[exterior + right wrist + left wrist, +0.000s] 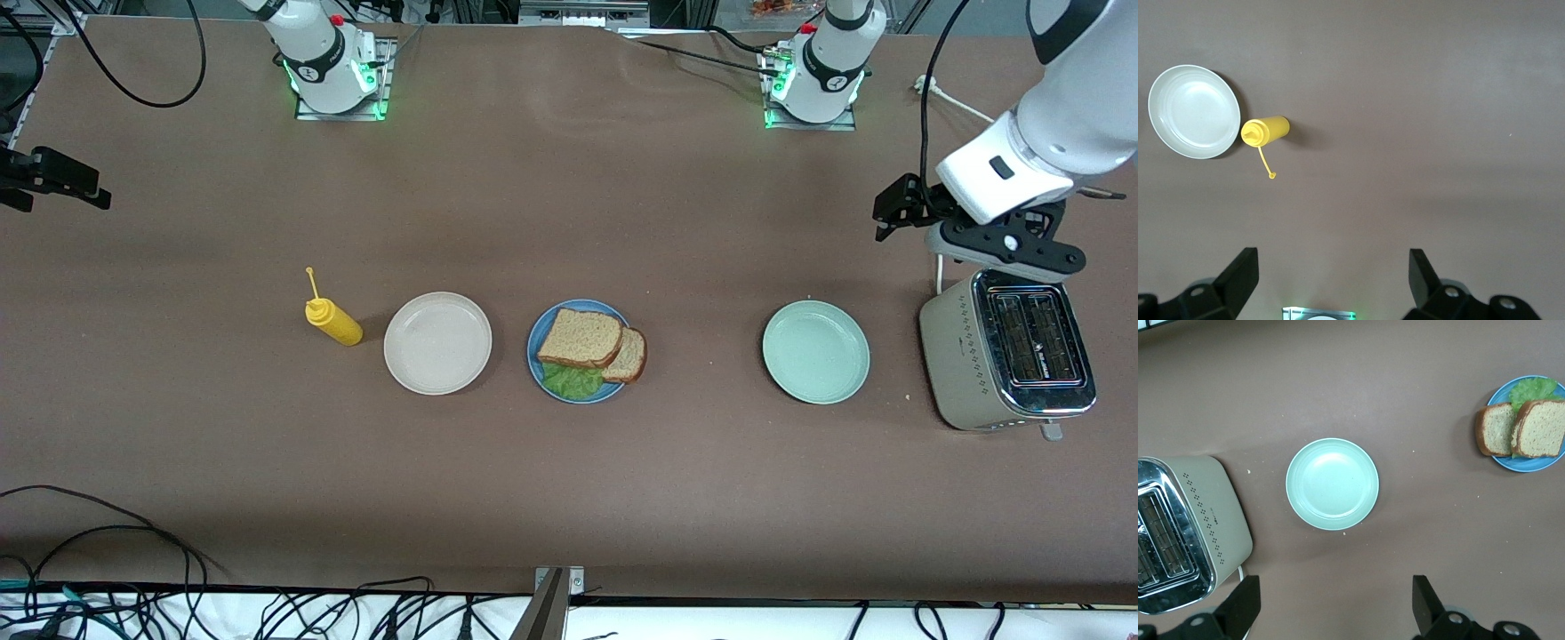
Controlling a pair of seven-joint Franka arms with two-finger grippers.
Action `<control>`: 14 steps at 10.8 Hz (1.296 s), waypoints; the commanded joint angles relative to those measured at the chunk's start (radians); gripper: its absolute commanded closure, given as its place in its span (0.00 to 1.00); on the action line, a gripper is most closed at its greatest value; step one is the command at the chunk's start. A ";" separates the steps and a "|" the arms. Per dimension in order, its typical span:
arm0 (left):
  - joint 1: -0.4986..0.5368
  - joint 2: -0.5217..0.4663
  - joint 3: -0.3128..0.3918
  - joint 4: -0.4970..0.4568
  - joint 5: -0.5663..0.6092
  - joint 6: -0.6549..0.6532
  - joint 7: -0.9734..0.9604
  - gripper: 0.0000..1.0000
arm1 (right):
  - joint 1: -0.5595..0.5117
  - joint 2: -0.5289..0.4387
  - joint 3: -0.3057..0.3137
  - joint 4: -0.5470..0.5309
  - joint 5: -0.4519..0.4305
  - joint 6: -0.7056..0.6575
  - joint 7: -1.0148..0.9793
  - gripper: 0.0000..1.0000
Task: Make sandwich in blue plate with both arms
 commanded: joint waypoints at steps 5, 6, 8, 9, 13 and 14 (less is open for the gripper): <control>-0.017 -0.081 0.015 -0.097 -0.012 -0.026 -0.004 0.00 | 0.001 0.003 -0.001 0.016 0.002 -0.020 0.008 0.00; -0.011 -0.078 0.014 -0.097 -0.014 -0.029 -0.003 0.00 | 0.001 0.001 -0.001 0.016 -0.002 -0.032 0.006 0.00; -0.014 -0.067 0.015 -0.089 -0.014 -0.031 -0.006 0.00 | 0.002 0.001 0.002 0.016 -0.014 -0.043 0.006 0.00; -0.014 -0.067 0.015 -0.089 -0.014 -0.029 -0.006 0.00 | 0.004 0.001 0.004 0.016 -0.025 -0.044 0.006 0.00; -0.011 -0.067 0.015 -0.089 -0.014 -0.031 -0.003 0.00 | 0.004 0.000 0.004 0.016 -0.026 -0.044 0.006 0.00; -0.013 -0.066 0.015 -0.089 -0.015 -0.029 -0.003 0.00 | 0.004 0.000 0.004 0.016 -0.026 -0.044 0.006 0.00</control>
